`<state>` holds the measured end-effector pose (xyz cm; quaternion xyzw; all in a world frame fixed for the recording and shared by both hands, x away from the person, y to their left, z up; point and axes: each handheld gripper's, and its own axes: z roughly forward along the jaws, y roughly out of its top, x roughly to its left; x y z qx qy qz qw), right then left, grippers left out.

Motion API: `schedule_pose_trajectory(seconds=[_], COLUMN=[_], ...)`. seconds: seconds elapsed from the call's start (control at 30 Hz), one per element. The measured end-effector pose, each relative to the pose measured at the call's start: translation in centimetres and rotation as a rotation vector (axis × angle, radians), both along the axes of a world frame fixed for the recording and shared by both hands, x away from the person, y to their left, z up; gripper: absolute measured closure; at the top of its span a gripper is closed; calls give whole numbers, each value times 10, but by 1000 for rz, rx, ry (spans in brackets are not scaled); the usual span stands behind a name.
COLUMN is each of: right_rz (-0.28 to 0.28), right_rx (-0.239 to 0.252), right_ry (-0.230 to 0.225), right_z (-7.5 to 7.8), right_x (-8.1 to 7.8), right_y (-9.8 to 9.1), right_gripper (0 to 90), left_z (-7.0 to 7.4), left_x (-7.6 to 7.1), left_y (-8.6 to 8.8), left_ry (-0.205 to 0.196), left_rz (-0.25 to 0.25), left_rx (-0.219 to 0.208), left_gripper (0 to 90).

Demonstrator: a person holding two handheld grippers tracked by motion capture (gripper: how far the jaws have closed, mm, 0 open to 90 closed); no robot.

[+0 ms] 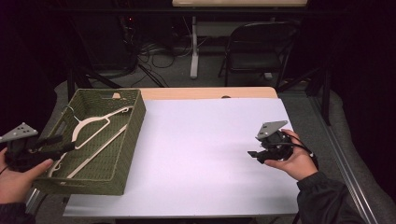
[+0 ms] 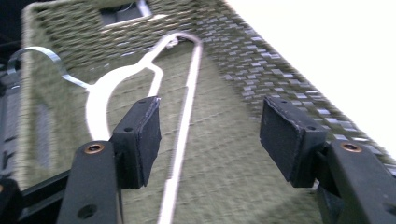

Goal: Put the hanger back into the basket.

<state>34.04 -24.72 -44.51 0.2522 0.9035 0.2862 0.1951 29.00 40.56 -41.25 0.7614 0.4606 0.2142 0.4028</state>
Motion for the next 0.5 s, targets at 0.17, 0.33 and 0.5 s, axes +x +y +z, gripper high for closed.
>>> schedule_pose_trajectory(seconds=[0.17,0.33,0.5], right_rz=[-48,-127,-171], right_rx=[21,84,123], right_ry=[12,13,16], right_z=[0,-6,-13], right_x=[-12,-33,-51], right_y=[-14,-38,-54], right_gripper=[363,350,338], left_z=[-3,-13,-17], left_x=[-17,-36,-47], left_y=[-23,-57,-85], left_ry=[-20,-45,-54], left_rz=[-31,-108,-157], left_rx=[-32,-69,-146], left_gripper=[369,358,358])
